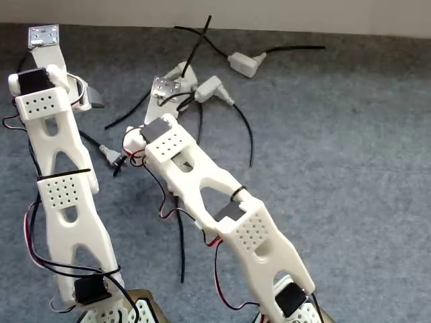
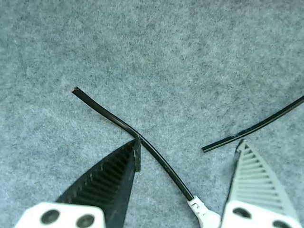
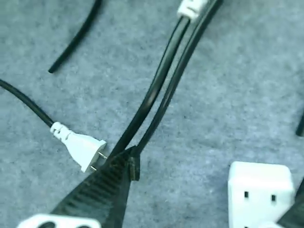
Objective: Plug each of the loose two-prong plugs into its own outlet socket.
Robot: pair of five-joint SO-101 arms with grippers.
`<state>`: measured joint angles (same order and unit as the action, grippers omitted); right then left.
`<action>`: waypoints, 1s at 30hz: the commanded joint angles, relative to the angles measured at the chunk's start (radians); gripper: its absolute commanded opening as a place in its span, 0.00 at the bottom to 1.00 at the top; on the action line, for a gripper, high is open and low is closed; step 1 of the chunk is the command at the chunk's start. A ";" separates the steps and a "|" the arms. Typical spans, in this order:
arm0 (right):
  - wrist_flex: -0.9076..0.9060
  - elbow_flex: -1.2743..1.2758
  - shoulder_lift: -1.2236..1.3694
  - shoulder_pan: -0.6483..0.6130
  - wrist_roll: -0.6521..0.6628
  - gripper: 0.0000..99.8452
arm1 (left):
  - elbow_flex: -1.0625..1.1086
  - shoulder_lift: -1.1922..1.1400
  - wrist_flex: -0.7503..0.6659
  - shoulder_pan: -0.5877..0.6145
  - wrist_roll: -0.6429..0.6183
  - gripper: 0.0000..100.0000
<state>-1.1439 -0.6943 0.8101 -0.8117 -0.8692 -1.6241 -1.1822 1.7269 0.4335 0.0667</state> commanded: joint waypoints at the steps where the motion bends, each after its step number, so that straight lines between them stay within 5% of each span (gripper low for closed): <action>1: -0.013 -0.056 -0.035 -0.008 -0.006 0.47 | -0.038 0.007 -0.002 -0.008 0.003 0.31; 7: -0.064 -0.114 -0.036 0.031 0.000 0.47 | -0.038 0.010 0.000 -0.045 -0.002 0.31; 16: -0.383 -0.564 -0.030 0.211 0.000 0.47 | -0.039 0.104 0.031 -0.122 -0.011 0.31; 21: -0.489 -0.725 -0.028 0.251 0.000 0.47 | 0.038 0.189 0.040 -0.054 -0.244 0.31; 30: -0.529 -0.760 -0.027 0.249 0.000 0.47 | 0.693 0.344 0.038 0.028 -0.589 0.31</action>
<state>-1.6686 -1.4093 0.8101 -0.5738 -0.8692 -1.1776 -0.9674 1.7561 0.4396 -0.3844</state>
